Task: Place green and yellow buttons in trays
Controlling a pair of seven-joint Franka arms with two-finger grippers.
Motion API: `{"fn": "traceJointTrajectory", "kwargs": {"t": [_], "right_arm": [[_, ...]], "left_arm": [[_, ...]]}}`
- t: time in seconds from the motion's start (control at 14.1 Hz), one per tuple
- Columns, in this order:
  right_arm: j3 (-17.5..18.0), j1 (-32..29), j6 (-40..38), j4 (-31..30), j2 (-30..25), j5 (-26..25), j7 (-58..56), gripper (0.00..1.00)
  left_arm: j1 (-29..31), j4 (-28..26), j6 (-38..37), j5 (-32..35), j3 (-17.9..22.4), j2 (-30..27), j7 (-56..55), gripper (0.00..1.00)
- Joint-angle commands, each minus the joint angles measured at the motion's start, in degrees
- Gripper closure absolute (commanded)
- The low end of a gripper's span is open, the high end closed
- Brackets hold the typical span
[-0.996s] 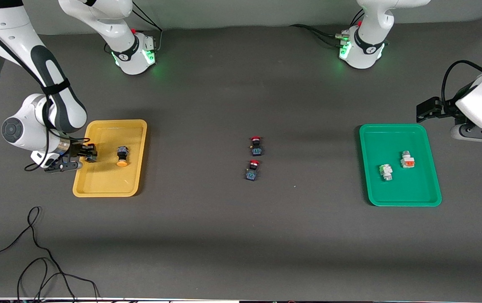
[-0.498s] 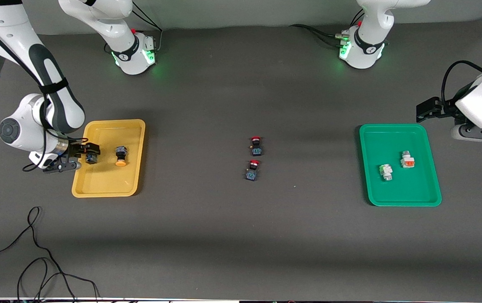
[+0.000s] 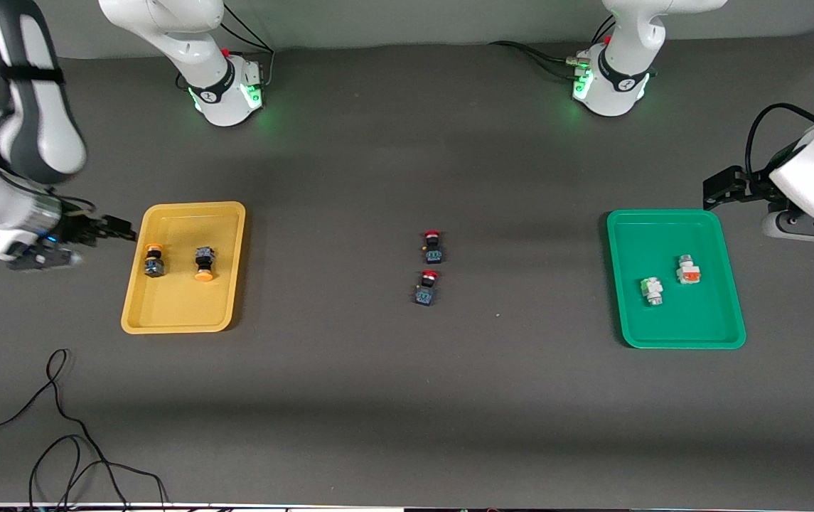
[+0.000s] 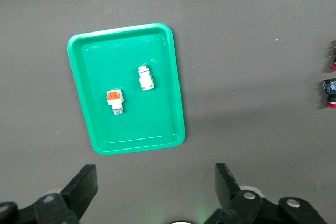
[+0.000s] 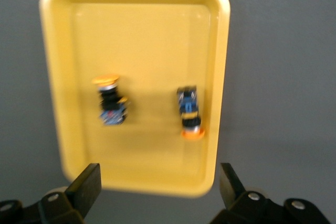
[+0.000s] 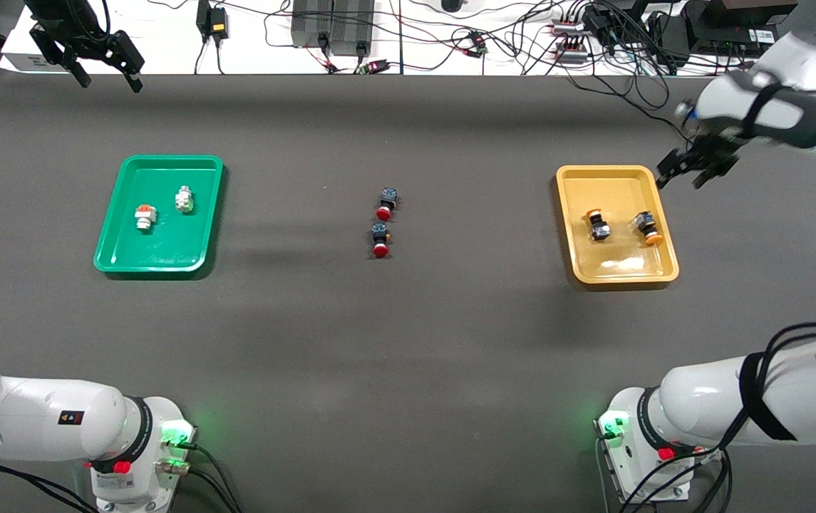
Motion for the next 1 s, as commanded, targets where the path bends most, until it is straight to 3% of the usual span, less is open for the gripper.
{"fn": "traceJointTrajectory", "kwargs": {"t": [0.0,0.21,0.57,0.93], "right_arm": [[0.51,-0.14,-13.24,12.15,-0.48,-0.10,3.96,0.00],[0.43,-0.23,-23.37,23.41,0.31,-0.19,4.05,0.00],[0.69,-0.06,-33.75,35.29,-0.22,-0.10,9.31,0.00],[9.64,0.12,-36.84,35.83,-0.83,-0.19,20.29,0.00]], "left_arm": [[-1.09,-0.36,0.39,0.23,0.94,-0.72,-0.70,0.00],[-1.00,-0.27,0.39,0.23,0.94,-0.72,-0.70,0.00],[-1.09,-0.19,0.48,-0.03,0.86,-0.72,-0.70,0.00],[-1.00,-0.19,0.48,-0.12,0.94,-0.63,-0.70,0.00]]}}
